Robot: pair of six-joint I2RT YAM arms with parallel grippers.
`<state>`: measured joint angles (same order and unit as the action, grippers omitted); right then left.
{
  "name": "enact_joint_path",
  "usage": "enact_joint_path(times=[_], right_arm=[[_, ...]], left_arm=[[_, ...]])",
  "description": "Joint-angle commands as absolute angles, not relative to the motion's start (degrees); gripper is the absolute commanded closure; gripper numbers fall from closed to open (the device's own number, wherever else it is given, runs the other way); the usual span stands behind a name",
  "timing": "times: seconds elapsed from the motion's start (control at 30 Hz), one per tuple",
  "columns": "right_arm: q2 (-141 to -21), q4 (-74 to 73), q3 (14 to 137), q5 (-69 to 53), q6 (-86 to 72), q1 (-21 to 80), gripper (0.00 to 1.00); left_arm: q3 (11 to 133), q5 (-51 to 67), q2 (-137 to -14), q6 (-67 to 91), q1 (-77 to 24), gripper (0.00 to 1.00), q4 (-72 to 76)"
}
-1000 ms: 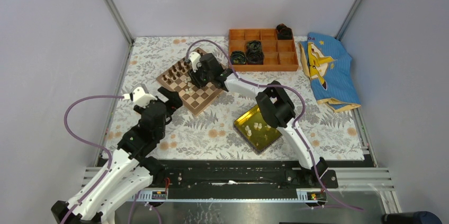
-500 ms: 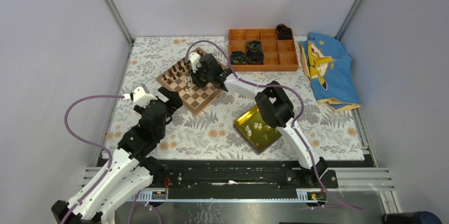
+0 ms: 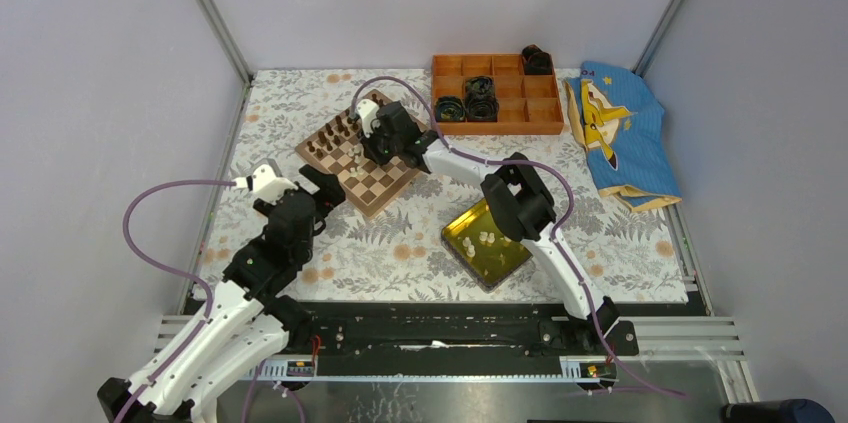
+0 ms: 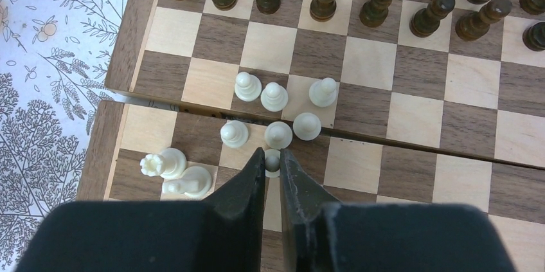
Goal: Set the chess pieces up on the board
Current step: Pick up the chess piece from the chessboard.
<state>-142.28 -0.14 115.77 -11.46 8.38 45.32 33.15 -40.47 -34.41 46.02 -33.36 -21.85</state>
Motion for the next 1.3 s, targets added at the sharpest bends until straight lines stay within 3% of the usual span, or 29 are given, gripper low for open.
enact_joint_path(times=[0.0, 0.23, 0.73, 1.27], right_arm=[[-138.45, 1.67, 113.56, -10.58, 9.23, 45.61, 0.94], [-134.53, 4.13, 107.95, -9.04, 9.47, 45.62, 1.0], [-127.57, 10.05, 97.34, -3.0, 8.44, 43.91, 1.0], [-127.39, 11.87, 95.84, -0.27, 6.32, 39.8, 1.0]], left_arm=[[32.43, -41.18, -33.9, 47.08, -33.65, 0.01, -20.32], [32.6, -41.48, -33.21, 47.02, -33.66, 0.01, -20.82], [32.78, -41.66, -32.38, 47.02, -33.65, 0.01, -21.55], [32.87, -41.66, -33.34, 47.2, -33.62, 0.01, -21.55]])
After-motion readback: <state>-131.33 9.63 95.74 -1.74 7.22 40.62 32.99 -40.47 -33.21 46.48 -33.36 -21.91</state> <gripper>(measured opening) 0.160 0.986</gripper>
